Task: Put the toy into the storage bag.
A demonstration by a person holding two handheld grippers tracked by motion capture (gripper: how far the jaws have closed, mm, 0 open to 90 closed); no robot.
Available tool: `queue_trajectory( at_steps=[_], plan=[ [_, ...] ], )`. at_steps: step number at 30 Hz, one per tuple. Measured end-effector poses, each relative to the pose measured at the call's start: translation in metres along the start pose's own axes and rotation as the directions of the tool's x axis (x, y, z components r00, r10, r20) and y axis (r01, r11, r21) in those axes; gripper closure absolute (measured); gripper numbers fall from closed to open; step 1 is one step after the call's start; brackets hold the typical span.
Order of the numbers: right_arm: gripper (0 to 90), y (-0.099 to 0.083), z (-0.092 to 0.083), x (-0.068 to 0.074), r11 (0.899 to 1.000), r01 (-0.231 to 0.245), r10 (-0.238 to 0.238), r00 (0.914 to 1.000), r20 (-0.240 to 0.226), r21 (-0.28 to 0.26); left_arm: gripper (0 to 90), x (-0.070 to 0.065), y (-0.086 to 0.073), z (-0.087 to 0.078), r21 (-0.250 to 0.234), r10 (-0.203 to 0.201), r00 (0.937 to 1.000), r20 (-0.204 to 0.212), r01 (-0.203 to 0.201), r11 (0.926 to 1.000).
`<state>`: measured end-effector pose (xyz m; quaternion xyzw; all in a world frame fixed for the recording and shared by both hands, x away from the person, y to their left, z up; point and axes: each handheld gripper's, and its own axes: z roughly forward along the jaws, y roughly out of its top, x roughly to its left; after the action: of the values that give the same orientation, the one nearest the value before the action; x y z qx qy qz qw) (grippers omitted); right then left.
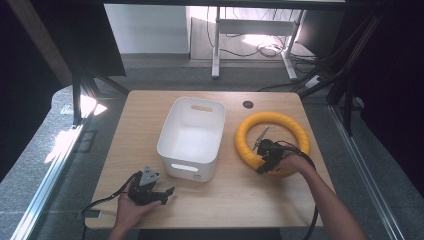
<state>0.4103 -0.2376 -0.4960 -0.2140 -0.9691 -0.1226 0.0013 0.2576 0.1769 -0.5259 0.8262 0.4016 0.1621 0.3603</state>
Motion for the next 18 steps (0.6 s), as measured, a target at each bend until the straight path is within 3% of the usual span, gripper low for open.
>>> queue_trajectory(
  at_steps=[5, 6, 9, 14, 18],
  plan=[
    [52.1, 0.001, -0.013, -0.002, 0.997, -0.032, 0.029, 0.9987, -0.041, -0.074, 21.8, 0.000, 0.000, 0.000, 0.002, 0.001, 1.0000, 0.001, -0.001, 1.0000],
    [52.2, 0.000, -0.023, -0.004, 0.990, -0.055, 0.046, 0.9964, -0.071, -0.131, 21.8, 0.000, 0.000, 0.000, 0.000, 0.000, 1.0000, 0.001, 0.000, 1.0000],
    [52.1, -0.001, -0.031, -0.006, 0.980, -0.075, 0.058, 0.9935, -0.098, -0.183, 21.8, 0.000, 0.000, 0.000, -0.001, -0.001, 1.0000, 0.001, 0.001, 1.0000],
    [52.1, -0.002, -0.042, -0.009, 0.966, -0.094, 0.066, 0.9904, -0.122, -0.241, 21.7, 0.000, 0.000, 0.000, -0.001, 0.000, 1.0000, 0.001, 0.000, 1.0000],
    [52.1, -0.001, -0.045, -0.009, 0.962, -0.097, 0.067, 0.9901, -0.123, -0.255, 21.7, 0.000, 0.000, 0.000, 0.000, -0.001, 1.0000, 0.000, 0.001, 1.0000]
  ],
)
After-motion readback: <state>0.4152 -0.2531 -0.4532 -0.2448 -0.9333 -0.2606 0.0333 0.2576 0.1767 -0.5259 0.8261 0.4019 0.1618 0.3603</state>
